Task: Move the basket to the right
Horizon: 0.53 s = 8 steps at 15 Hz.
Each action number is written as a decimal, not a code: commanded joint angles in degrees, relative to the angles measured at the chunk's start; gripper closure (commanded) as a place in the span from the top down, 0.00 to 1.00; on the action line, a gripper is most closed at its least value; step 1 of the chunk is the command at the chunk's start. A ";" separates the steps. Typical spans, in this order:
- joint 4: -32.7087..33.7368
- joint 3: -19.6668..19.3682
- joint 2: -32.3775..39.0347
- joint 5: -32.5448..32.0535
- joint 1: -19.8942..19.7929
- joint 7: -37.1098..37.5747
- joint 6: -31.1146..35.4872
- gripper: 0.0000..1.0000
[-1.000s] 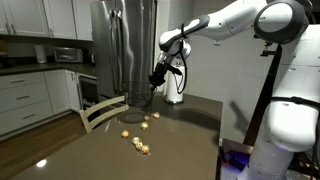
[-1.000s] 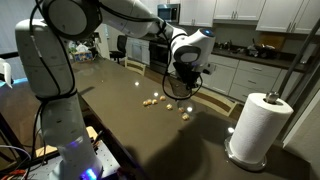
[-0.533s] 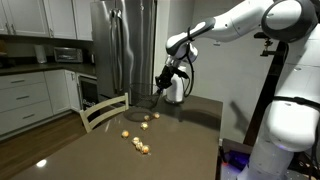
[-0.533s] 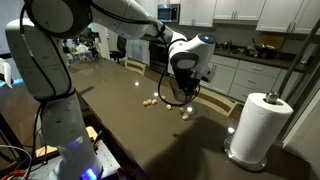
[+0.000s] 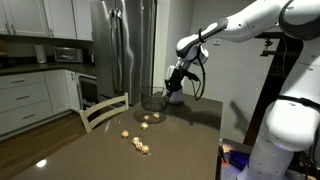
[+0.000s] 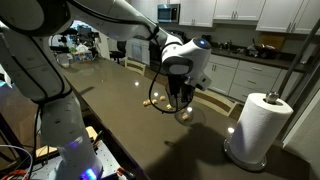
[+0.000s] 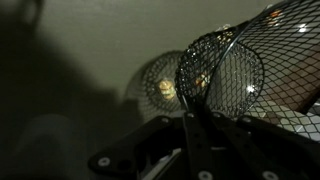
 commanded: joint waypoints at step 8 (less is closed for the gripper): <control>-5.85 1.71 -9.58 -12.71 -1.12 15.22 -6.19 0.05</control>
